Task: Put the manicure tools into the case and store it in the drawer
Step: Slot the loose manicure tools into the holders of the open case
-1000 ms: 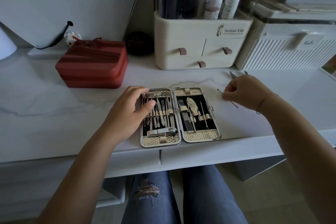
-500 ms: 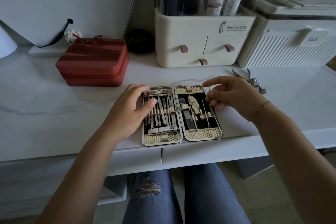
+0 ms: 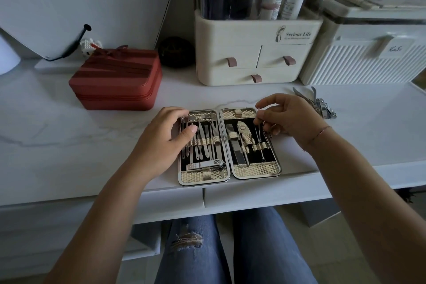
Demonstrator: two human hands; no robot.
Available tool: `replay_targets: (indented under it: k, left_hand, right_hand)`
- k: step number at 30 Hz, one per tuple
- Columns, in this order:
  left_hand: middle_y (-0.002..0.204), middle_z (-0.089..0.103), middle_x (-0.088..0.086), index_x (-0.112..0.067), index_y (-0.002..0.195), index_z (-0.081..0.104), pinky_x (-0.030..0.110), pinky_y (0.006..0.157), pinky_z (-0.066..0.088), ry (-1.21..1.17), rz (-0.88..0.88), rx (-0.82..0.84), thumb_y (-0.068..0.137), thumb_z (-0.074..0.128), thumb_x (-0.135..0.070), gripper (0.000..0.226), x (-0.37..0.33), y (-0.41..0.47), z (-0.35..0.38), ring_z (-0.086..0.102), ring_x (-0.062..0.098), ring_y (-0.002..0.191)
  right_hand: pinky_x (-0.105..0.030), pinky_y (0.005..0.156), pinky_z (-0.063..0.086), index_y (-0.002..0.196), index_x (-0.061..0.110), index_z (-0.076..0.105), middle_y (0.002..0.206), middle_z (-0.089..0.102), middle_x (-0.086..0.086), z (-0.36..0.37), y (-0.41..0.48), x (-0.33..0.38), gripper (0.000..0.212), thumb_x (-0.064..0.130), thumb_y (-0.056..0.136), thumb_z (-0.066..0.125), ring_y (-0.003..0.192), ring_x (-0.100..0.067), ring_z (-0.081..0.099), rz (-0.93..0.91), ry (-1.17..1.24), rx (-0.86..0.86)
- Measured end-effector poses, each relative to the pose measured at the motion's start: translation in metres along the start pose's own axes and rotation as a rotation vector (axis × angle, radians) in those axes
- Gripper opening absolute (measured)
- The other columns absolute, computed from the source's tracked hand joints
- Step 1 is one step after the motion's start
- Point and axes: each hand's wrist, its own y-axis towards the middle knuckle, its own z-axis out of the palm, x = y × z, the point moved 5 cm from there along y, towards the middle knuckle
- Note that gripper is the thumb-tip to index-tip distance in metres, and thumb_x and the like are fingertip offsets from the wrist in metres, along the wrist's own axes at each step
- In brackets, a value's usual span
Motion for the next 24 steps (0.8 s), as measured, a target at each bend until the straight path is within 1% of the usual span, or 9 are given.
replay_targets:
  k: [4,9,15,18,20,22,24]
  left_hand:
    - [0.122,0.048,-0.013,-0.018,0.125,0.052,-0.005,0.086,0.024,-0.001,0.006,-0.008,0.089,0.056,-0.033,0.039,-0.0001,0.0,-0.0005,0.041,-0.006,0.112]
    - [0.121,0.047,-0.016,-0.021,0.125,0.052,0.002,0.088,0.027,-0.011,-0.001,-0.007,0.089,0.055,-0.035,0.039,0.0007,-0.0002,-0.0001,0.042,-0.004,0.114]
    - [0.123,0.048,-0.014,-0.02,0.126,0.052,0.003,0.089,0.027,-0.014,0.0,-0.009,0.089,0.056,-0.034,0.04,0.0007,-0.0003,-0.0001,0.042,-0.004,0.114]
    - [0.123,0.048,-0.013,-0.019,0.125,0.052,0.001,0.089,0.027,-0.017,0.0,-0.013,0.088,0.056,-0.034,0.04,0.001,-0.0001,0.0,0.042,-0.005,0.113]
    - [0.122,0.048,-0.014,-0.019,0.126,0.052,-0.001,0.088,0.026,-0.015,0.0,-0.011,0.089,0.056,-0.033,0.04,0.0008,-0.0002,0.0002,0.041,-0.006,0.113]
    - [0.122,0.048,-0.014,-0.019,0.126,0.052,0.0,0.088,0.027,-0.016,-0.001,-0.01,0.089,0.056,-0.033,0.04,0.0006,-0.0002,0.0003,0.041,-0.006,0.113]
    - [0.123,0.048,-0.014,-0.019,0.126,0.052,0.001,0.088,0.028,-0.02,-0.003,-0.01,0.089,0.056,-0.034,0.041,0.0006,-0.0004,0.0003,0.041,-0.006,0.114]
  right_hand:
    - [-0.017,0.04,0.043,0.089,0.007,0.061,0.061,0.07,-0.002,-0.0019,0.001,-0.0005,0.007,0.002,0.083,0.063,0.042,-0.007,0.054,-0.03,-0.021,-0.024]
    - [-0.017,0.039,0.041,0.086,0.007,0.062,0.06,0.07,-0.001,-0.0036,0.0015,-0.0012,0.007,0.001,0.083,0.064,0.042,-0.008,0.053,-0.043,-0.058,-0.021]
    - [-0.016,0.039,0.04,0.081,0.009,0.062,0.061,0.07,-0.002,-0.0045,0.0028,-0.004,0.01,-0.001,0.082,0.064,0.042,-0.007,0.053,-0.031,-0.049,-0.021]
    - [-0.015,0.038,0.04,0.082,0.004,0.063,0.059,0.069,0.0,-0.0043,0.0026,-0.0035,0.007,-0.003,0.082,0.063,0.041,-0.006,0.052,-0.032,-0.065,-0.022]
    - [-0.014,0.039,0.039,0.083,0.003,0.065,0.056,0.066,0.002,-0.0048,0.0019,-0.0034,0.004,-0.001,0.081,0.064,0.04,-0.005,0.05,-0.034,-0.097,-0.027]
    - [-0.012,0.04,0.037,0.08,0.006,0.067,0.049,0.06,0.005,-0.0061,0.0001,-0.0045,0.004,0.003,0.08,0.067,0.038,-0.002,0.046,-0.037,-0.179,-0.04]
    - [-0.01,0.045,0.038,0.079,0.011,0.07,0.049,0.059,0.007,-0.0076,-0.0024,-0.0061,0.004,0.007,0.079,0.07,0.042,0.001,0.046,-0.038,-0.269,-0.054]
